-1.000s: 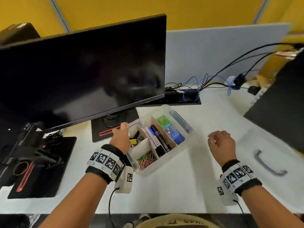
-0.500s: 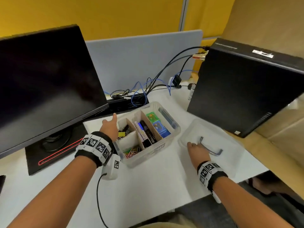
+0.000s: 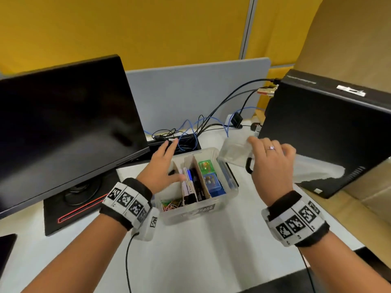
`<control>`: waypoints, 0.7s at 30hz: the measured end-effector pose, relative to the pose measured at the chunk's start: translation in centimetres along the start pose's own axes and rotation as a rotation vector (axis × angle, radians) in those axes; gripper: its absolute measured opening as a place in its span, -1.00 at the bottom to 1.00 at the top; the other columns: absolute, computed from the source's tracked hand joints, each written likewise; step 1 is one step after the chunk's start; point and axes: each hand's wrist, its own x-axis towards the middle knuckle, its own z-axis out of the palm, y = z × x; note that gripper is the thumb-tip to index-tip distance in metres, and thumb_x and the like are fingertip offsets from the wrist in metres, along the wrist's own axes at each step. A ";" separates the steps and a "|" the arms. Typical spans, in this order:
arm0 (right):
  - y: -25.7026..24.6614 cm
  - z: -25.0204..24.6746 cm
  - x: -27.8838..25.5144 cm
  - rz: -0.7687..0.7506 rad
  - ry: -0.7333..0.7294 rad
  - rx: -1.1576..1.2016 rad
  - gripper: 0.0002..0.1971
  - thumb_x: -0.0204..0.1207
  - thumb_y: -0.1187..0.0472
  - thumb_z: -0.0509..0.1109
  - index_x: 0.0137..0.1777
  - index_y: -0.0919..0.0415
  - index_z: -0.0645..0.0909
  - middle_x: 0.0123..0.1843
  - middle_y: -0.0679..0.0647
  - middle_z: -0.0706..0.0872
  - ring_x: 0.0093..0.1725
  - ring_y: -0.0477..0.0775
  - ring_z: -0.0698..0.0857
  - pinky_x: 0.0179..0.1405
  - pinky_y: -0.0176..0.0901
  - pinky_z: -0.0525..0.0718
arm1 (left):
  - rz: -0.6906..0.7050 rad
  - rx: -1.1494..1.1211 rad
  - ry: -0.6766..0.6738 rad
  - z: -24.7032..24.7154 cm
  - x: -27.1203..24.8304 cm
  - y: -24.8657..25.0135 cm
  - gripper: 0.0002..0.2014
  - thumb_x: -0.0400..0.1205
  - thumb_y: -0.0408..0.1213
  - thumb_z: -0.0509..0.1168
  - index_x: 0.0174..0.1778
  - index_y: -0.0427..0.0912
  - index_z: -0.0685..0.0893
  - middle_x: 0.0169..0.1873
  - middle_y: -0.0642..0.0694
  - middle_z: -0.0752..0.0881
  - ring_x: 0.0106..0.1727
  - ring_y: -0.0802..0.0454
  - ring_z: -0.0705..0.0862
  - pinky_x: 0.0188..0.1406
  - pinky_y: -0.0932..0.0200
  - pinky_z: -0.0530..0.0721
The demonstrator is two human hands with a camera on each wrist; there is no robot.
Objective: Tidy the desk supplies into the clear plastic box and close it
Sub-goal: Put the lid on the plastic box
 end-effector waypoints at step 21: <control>0.1 10.0 2.1 0.299 -0.825 0.536 -0.69 0.67 0.28 0.09 0.20 0.44 0.58 0.19 0.45 0.66 0.24 0.40 0.58 0.17 0.06 0.49 | -0.291 -0.853 0.455 2.4 -2.0 -2.6 -0.53 0.53 -0.09 0.25 0.31 -0.25 0.49 0.12 -0.22 0.71 0.01 -0.16 0.75 0.12 -0.23 0.73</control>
